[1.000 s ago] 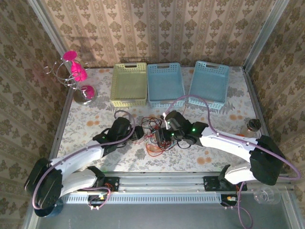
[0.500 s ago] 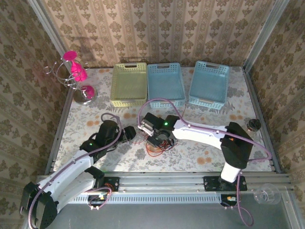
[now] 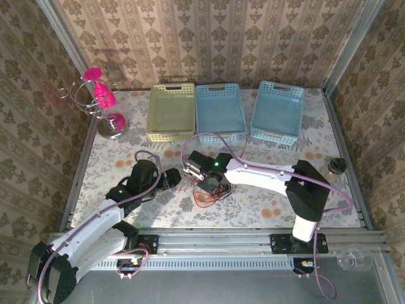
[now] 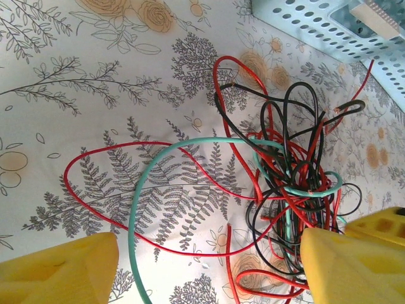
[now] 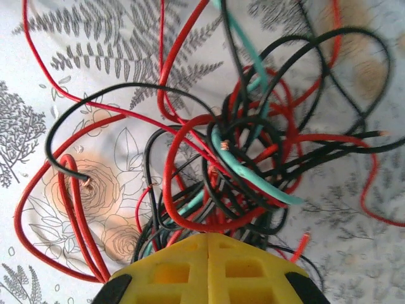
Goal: Untangle the cables
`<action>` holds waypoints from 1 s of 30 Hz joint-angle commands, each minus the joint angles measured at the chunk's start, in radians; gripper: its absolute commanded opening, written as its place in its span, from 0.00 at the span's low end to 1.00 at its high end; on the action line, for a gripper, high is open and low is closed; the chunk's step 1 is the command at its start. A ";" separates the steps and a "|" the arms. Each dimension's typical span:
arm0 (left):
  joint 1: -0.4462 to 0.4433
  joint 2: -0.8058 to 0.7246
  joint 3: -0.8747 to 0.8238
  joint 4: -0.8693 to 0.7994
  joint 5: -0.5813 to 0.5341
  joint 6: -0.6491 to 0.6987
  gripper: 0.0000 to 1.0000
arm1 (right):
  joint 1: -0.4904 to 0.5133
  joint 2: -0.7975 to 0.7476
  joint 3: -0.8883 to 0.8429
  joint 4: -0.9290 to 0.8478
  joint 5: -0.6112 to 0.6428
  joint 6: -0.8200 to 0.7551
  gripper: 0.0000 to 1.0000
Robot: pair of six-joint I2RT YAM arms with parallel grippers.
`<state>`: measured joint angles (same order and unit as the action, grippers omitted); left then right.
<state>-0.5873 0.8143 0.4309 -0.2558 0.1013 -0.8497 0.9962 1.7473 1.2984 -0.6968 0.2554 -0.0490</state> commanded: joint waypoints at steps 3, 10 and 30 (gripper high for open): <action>0.006 0.005 -0.013 0.006 0.018 -0.002 0.77 | 0.007 -0.138 -0.016 0.020 0.024 0.008 0.00; 0.006 0.022 -0.021 0.040 0.051 -0.013 0.77 | 0.008 -0.033 0.002 -0.011 -0.060 -0.015 0.37; 0.010 0.007 -0.032 0.025 0.049 -0.005 0.78 | 0.006 0.103 0.070 -0.001 0.019 -0.062 0.05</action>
<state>-0.5869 0.8364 0.4061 -0.2325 0.1394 -0.8532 0.9977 1.8683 1.3518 -0.6815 0.2375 -0.1089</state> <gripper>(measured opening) 0.784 0.077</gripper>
